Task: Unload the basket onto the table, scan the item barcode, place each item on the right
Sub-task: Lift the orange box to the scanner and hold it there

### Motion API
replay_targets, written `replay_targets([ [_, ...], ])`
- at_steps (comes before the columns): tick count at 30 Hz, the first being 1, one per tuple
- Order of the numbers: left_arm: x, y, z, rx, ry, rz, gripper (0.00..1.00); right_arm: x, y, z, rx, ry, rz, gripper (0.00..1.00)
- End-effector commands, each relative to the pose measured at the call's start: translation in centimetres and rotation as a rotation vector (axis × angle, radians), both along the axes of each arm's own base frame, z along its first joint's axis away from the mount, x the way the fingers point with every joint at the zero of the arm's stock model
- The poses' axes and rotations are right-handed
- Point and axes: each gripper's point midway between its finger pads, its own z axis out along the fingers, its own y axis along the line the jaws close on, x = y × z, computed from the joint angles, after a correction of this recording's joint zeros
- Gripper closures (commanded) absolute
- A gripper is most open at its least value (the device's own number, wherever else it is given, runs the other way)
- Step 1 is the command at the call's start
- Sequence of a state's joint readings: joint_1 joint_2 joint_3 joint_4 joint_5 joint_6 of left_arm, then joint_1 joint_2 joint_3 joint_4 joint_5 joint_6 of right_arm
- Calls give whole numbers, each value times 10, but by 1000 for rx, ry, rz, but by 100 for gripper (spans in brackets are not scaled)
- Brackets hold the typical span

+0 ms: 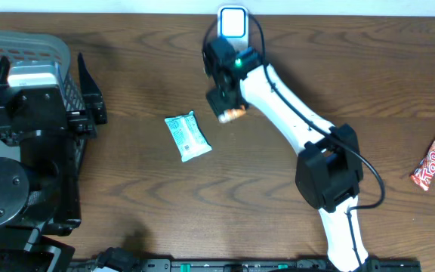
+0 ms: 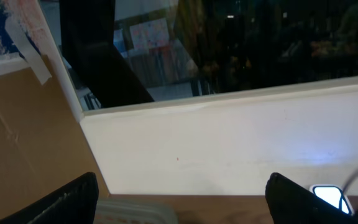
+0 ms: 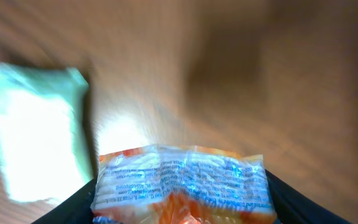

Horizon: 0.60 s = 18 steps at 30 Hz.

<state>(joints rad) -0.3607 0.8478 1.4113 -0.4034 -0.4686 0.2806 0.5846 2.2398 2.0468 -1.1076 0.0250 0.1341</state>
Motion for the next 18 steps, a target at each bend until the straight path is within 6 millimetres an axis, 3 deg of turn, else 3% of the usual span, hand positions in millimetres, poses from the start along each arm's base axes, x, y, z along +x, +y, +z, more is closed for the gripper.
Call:
replay_targets([
  [1,-1,-1,0,-13,-4,-10,14,46,0,80,35,-240,-59,39],
  [5,-1,-1,-2,-11,2,-10,14,79,-8,141,22,-467,-124,41],
  [8,-1,-1,-2,-9,6,-10,14,98,-9,162,13,-582,-116,42],
  [13,0,-1,-4,-7,13,-10,14,125,-8,175,54,-689,-132,40],
  [18,0,-1,-6,-4,22,-10,14,159,-21,173,105,-792,-195,41],
])
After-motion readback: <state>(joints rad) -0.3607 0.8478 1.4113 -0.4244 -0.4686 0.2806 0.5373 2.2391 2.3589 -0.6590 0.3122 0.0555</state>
